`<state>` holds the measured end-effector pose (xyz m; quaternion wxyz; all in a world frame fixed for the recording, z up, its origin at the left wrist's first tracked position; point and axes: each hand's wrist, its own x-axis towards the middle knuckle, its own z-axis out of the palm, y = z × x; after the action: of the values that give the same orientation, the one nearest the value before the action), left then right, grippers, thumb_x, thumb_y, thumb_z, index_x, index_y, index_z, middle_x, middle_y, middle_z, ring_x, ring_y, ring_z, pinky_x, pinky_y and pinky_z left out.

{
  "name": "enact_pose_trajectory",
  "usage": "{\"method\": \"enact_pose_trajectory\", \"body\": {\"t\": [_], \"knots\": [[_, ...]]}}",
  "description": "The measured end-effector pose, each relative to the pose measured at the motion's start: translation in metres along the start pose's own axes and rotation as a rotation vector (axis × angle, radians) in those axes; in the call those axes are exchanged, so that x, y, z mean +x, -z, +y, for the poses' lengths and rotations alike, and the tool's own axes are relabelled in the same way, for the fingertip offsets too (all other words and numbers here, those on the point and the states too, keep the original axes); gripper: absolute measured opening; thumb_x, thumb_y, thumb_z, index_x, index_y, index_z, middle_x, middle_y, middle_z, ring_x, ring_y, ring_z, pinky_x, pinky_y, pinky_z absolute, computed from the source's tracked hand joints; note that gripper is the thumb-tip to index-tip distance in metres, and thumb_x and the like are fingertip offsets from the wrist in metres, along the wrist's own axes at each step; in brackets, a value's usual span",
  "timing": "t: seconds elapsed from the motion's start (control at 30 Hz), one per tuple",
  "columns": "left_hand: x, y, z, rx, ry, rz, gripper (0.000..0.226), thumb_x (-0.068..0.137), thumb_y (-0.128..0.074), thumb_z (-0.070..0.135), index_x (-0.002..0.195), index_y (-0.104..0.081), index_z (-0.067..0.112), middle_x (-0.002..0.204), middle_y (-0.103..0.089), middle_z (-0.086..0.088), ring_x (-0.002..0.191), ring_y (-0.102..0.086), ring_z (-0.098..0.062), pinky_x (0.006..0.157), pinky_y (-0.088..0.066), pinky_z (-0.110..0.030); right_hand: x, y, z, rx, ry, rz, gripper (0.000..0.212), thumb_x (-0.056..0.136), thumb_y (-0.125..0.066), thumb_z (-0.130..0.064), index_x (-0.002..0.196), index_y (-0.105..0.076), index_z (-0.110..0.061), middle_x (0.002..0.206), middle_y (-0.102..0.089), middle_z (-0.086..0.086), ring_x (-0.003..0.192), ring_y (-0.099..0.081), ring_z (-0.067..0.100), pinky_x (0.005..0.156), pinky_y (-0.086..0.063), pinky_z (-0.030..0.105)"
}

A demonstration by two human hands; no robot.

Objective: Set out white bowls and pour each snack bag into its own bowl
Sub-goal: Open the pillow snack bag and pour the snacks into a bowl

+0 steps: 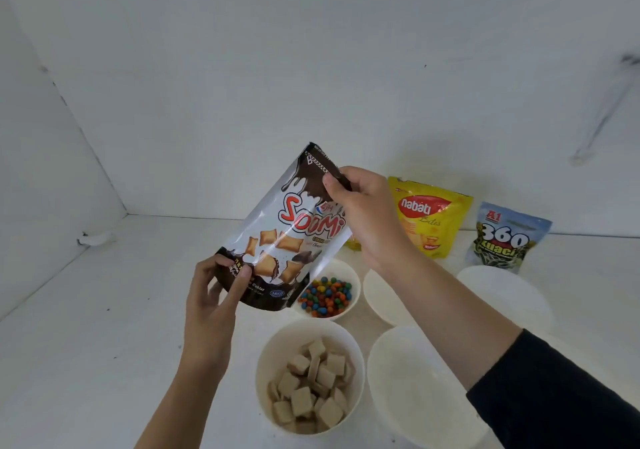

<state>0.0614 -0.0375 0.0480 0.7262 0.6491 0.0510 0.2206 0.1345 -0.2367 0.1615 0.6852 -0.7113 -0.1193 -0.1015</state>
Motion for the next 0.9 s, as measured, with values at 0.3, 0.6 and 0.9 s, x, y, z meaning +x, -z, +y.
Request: {"method": "enact_pose_trajectory", "body": {"t": [0.3,0.6,0.9], "knots": [[-0.007,-0.072,0.004,-0.403,0.079,-0.050,0.014,0.102,-0.051,0.018,0.114,-0.051,0.025,0.129,-0.060,-0.001,0.107,-0.069,-0.025,0.071,-0.062,-0.041,0.001,0.067,-0.002,0.012,-0.120,-0.009,0.019,0.101,-0.060,-0.020,0.093,-0.073,-0.009,0.094,-0.077,0.017,0.088,-0.075,0.033,0.086,-0.057,0.057],[0.007,-0.078,0.034,-0.210,0.007,-0.053,0.017,0.093,-0.063,0.017,0.107,-0.059,0.025,0.116,-0.069,0.004,0.102,-0.070,-0.030,0.077,-0.061,-0.050,-0.008,0.113,0.011,-0.025,-0.087,-0.099,0.031,0.099,-0.063,-0.010,0.117,-0.046,-0.029,0.099,-0.078,0.004,0.083,-0.077,0.025,0.072,-0.063,0.053],[0.035,-0.092,0.051,-0.081,-0.038,-0.133,0.023,0.092,-0.066,0.005,0.098,-0.061,0.027,0.103,-0.069,0.011,0.095,-0.072,-0.028,0.064,-0.063,-0.040,0.015,0.135,0.036,0.032,-0.069,-0.174,0.029,0.084,-0.080,-0.011,0.108,-0.072,-0.026,0.107,-0.078,0.005,0.095,-0.076,0.021,0.080,-0.064,0.046]]}}
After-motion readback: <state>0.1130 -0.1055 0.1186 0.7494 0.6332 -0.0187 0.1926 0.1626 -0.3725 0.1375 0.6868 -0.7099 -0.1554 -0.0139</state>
